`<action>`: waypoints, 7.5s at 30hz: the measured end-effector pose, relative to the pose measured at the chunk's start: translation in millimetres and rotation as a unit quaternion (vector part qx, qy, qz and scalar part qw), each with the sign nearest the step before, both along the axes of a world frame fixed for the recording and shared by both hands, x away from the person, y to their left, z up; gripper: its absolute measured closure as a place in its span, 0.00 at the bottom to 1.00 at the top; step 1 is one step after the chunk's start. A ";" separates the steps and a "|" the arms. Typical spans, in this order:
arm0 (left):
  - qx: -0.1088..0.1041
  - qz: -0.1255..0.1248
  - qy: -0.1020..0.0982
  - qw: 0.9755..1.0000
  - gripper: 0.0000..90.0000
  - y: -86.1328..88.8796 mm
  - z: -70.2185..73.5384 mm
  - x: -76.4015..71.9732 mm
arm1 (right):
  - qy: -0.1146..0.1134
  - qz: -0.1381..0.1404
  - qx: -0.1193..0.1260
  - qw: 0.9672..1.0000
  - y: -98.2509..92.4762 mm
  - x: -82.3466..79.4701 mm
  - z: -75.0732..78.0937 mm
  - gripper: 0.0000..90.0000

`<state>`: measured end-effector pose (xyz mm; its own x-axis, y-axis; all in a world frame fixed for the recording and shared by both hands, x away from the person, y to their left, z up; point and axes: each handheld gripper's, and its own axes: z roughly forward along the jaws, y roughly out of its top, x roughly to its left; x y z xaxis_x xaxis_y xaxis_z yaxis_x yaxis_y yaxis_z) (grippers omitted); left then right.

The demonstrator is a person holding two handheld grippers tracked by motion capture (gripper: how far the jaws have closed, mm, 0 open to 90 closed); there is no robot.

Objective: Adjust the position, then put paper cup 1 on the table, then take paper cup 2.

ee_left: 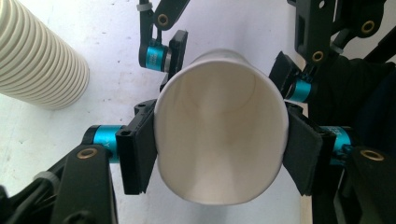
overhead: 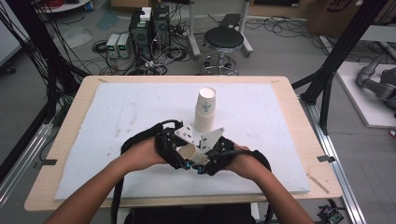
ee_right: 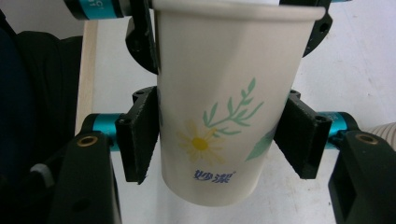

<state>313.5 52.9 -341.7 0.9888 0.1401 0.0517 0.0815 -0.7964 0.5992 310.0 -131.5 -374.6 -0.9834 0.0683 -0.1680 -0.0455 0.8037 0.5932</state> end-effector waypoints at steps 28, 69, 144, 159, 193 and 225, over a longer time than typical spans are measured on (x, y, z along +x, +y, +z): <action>-0.271 0.093 -0.044 0.957 0.18 70.3 -13.7 -1.8 | 0.021 -0.066 0.095 0.993 -55.2 3.3 -6.5 0.40; -0.349 0.267 -0.106 0.892 0.18 130.0 -84.3 -4.0 | -0.061 -0.254 0.283 0.923 -152.5 0.0 -24.7 0.39; -0.337 0.273 -0.097 0.896 0.19 133.1 -89.0 -2.1 | 0.027 -0.453 0.185 0.872 -188.1 56.4 -71.6 0.24; -0.363 0.296 -0.087 0.879 0.18 145.0 -84.4 -2.2 | -0.004 -0.431 0.207 0.878 -198.3 6.3 -48.5 0.24; -0.381 0.275 -0.092 0.878 0.18 141.3 -81.5 -8.0 | -0.061 -0.339 0.286 0.894 -187.2 -22.8 -4.5 0.22; -0.361 0.244 -0.074 0.897 0.19 117.1 -55.5 11.5 | -0.048 -0.323 0.269 0.906 -179.8 -20.9 -7.5 0.22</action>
<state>324.9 170.0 -397.2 0.7907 0.6039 -0.1010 0.1915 -0.0872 0.9776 289.1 -311.4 -382.1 -0.6915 0.7220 -0.0224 0.2583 0.2761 0.9258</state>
